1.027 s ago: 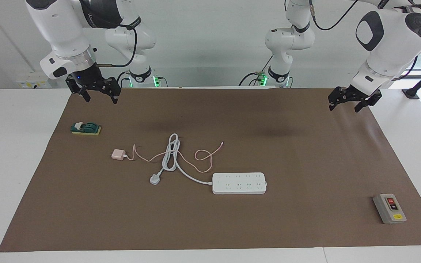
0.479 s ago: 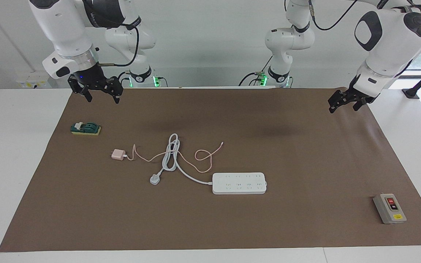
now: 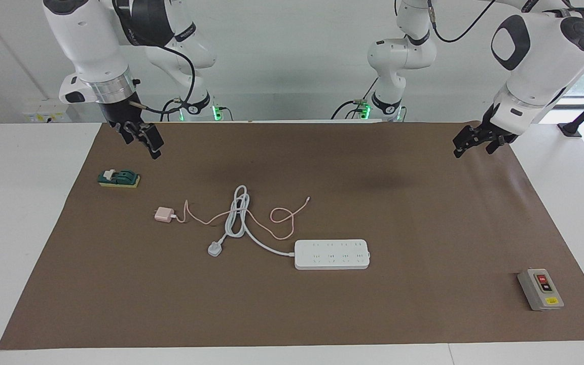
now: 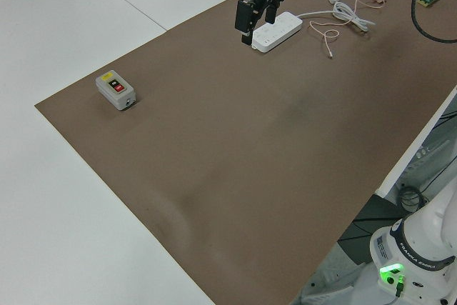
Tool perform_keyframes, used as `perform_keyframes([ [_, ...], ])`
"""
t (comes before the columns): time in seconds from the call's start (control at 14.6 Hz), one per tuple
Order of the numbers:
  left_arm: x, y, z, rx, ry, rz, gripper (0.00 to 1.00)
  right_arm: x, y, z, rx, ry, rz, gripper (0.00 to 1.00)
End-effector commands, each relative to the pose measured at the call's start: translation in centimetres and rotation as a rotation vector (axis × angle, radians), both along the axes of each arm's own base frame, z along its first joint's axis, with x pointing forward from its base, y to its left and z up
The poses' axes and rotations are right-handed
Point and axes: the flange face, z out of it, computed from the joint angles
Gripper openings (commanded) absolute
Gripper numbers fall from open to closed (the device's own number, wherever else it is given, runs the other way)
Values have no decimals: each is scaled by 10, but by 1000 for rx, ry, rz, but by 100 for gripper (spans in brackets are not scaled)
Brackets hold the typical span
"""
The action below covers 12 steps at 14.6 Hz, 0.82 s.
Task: Plug charger into power strip
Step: 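Move the right gripper over the small pink charger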
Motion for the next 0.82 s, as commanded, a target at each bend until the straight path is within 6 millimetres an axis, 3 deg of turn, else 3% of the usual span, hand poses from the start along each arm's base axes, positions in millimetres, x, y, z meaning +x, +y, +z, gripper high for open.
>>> perform_keyframes([
  [0.0,-3,-1,1,-9,-4,7,100,-6,-14,-7,7,-39,-191,100],
  [0.21,-3,6,1,-10,-7,21,100,4,-22,-21,24,-48,-373,100],
  [0.48,-3,6,1,-9,-6,19,100,22,-32,-57,61,23,-570,100],
  [0.75,-3,6,0,-9,-4,19,100,39,-59,-103,141,106,-694,100],
])
